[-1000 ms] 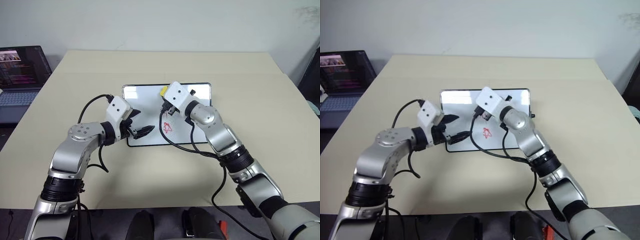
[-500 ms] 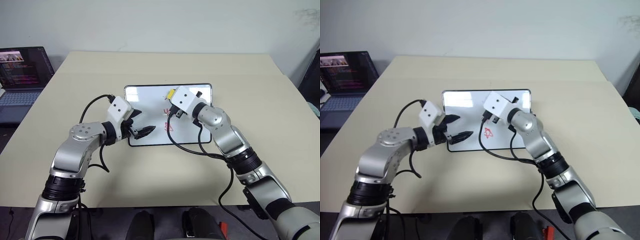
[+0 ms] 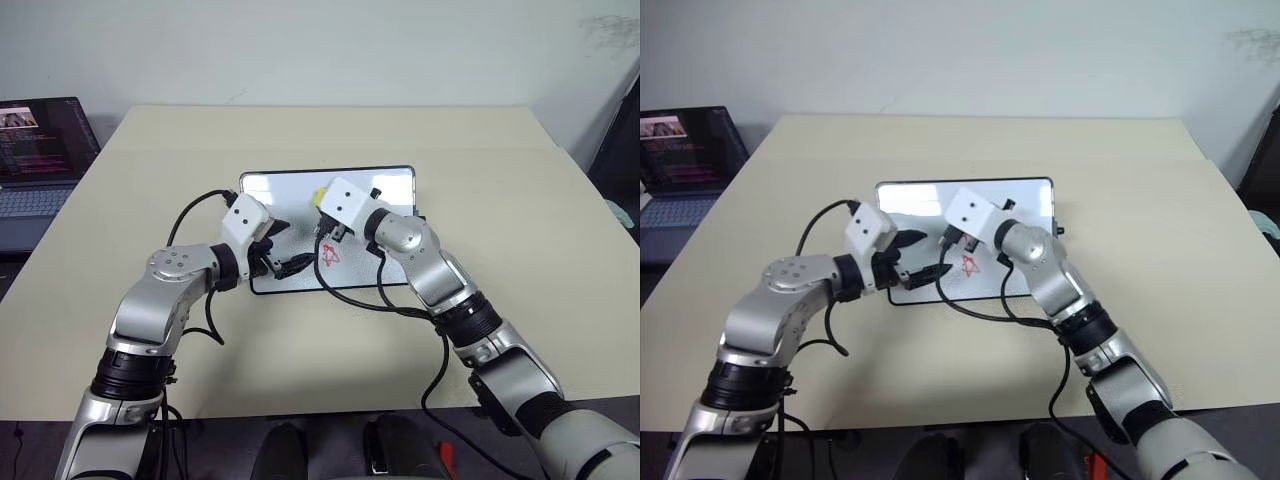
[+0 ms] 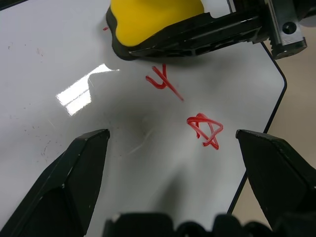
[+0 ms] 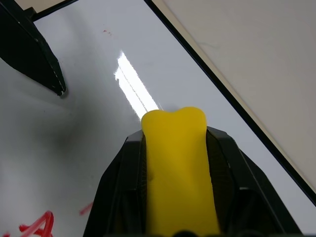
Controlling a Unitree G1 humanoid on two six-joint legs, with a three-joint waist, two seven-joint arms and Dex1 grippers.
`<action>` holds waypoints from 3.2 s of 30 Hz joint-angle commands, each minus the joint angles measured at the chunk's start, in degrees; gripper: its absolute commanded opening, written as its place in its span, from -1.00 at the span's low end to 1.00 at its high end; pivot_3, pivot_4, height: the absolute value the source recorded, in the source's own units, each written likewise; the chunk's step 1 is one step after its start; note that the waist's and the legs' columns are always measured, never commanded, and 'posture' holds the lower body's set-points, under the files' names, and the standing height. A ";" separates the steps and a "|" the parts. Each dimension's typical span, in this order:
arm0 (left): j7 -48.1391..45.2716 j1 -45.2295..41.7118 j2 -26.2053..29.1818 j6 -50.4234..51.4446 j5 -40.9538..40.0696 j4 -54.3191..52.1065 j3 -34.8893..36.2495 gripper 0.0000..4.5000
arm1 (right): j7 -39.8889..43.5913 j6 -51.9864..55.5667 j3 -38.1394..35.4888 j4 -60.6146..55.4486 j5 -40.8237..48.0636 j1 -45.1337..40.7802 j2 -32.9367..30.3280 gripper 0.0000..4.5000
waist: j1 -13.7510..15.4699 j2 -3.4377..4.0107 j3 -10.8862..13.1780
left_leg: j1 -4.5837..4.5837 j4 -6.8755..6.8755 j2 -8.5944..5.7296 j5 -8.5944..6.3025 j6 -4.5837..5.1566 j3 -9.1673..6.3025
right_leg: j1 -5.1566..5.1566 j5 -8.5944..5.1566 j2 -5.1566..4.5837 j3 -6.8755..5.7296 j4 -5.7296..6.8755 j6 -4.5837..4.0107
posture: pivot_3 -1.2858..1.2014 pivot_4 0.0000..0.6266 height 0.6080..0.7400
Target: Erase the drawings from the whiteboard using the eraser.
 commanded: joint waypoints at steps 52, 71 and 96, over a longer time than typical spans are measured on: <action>-0.08 1.49 -1.13 -0.99 -0.82 -3.77 -0.54 1.00 | 3.70 7.25 -2.99 -1.97 5.38 1.68 2.05 -0.42 | 0.06 -0.09 -0.05 | -0.02 -0.10 0.03 0.01 0.02 -0.03 | 0.02 0.00 0.01 -0.03 -0.20 0.00 | 0.03 -0.52 1.00; -0.38 1.91 -1.03 -1.22 -0.83 -3.65 -0.55 1.00 | 0.54 7.61 -9.25 -2.95 8.30 3.19 -0.38 -0.42 | 0.39 -0.10 -0.06 | -0.07 -0.09 0.02 0.02 0.02 -0.07 | 0.04 0.01 -0.06 -0.06 -0.23 0.01 | 0.03 -0.52 1.00; -0.71 9.33 2.81 -1.22 -4.08 -6.89 7.32 1.00 | 12.65 11.22 -13.10 -39.12 21.99 29.64 -21.01 -0.42 | 0.22 -0.08 -0.01 | -0.48 -0.07 -0.05 -0.05 0.09 -0.12 | -0.24 -0.14 -0.05 -0.11 -0.34 0.23 | 0.03 -0.52 1.00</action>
